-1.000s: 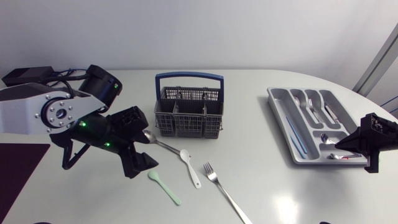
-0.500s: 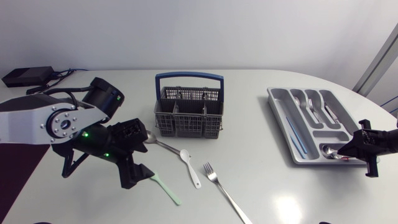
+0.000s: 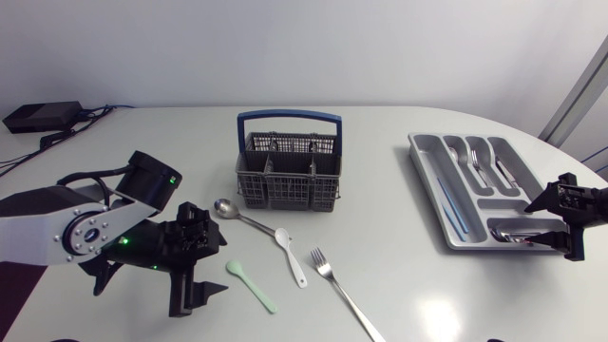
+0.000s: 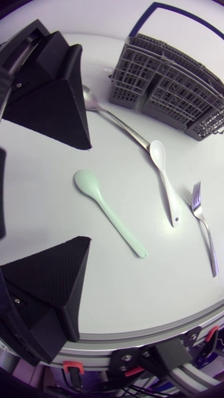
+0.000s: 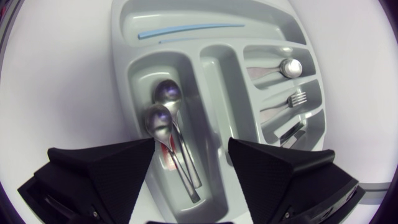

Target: Unload the cutlery basket into the drawer organizer.

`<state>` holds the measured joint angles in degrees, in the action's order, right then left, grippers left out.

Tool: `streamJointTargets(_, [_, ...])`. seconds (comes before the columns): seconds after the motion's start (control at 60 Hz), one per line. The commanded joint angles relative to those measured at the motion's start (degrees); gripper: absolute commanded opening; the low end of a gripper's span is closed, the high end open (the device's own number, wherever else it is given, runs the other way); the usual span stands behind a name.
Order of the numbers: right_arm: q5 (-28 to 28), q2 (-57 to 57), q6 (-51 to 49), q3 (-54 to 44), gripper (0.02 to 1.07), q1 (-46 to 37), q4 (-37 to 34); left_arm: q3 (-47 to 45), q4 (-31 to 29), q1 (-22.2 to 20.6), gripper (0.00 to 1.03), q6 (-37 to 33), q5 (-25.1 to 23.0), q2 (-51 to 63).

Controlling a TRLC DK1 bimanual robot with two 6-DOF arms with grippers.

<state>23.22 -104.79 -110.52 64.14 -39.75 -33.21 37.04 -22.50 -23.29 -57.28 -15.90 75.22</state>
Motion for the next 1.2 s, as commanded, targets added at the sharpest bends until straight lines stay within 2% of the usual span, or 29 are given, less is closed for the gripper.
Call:
streamJointTargets(0.0, [0.9,3.4,0.7,-3.8,1.03,0.8,-1.8,-2.4,2.3,-1.5,0.98,-6.8,0.2,-0.6])
streamJointTargets(0.117, [2.4,11.1,1.4,-10.4,1.03,2.9,-2.6,-2.8,6.3,-3.5,0.97,-11.9,1.8,1.5])
streamJointTargets(0.267, [3.0,22.0,3.3,-20.0,1.03,8.5,-3.2,0.1,6.3,-4.7,0.96,-16.1,3.3,7.0])
streamJointTargets(0.4, [3.0,30.1,7.2,-25.6,1.03,14.2,-3.8,3.0,2.6,-5.3,0.91,-21.5,4.8,12.0])
streamJointTargets(0.55, [3.1,38.2,11.9,-30.1,1.03,20.8,-4.7,6.8,0.0,-5.9,0.91,-23.3,5.7,15.7])
streamJointTargets(0.65, [3.1,42.0,14.3,-32.1,1.03,24.4,-4.7,9.5,-3.0,-6.1,0.87,-24.3,6.1,18.8])
streamJointTargets(0.767, [3.1,45.9,16.3,-33.0,1.03,27.5,-6.2,13.6,-8.6,-6.7,0.72,-24.4,6.1,23.0])
streamJointTargets(0.8, [3.1,46.6,16.8,-33.2,1.03,28.1,-6.4,15.1,-11.1,-6.9,0.62,-24.5,6.1,24.6])
streamJointTargets(0.85, [3.1,48.1,17.4,-33.6,1.03,28.9,-6.7,17.1,-14.7,-7.4,0.53,-24.7,6.1,26.9])
streamJointTargets(0.95, [3.1,49.5,17.7,-34.0,1.03,29.6,-7.2,18.2,-16.0,-7.9,0.34,-24.7,6.1,28.7])
streamJointTargets(1.033, [3.1,50.1,17.9,-34.1,1.03,30.0,-7.7,18.2,-16.1,-8.3,0.33,-24.6,6.4,28.9])
streamJointTargets(1.1, [3.1,50.8,18.1,-34.3,1.03,30.3,-7.8,18.3,-16.3,-8.5,0.26,-24.5,6.8,29.4])
streamJointTargets(1.183, [3.3,51.9,18.2,-34.4,1.03,30.8,-8.6,18.2,-17.1,-9.0,0.13,-24.2,8.0,29.6])
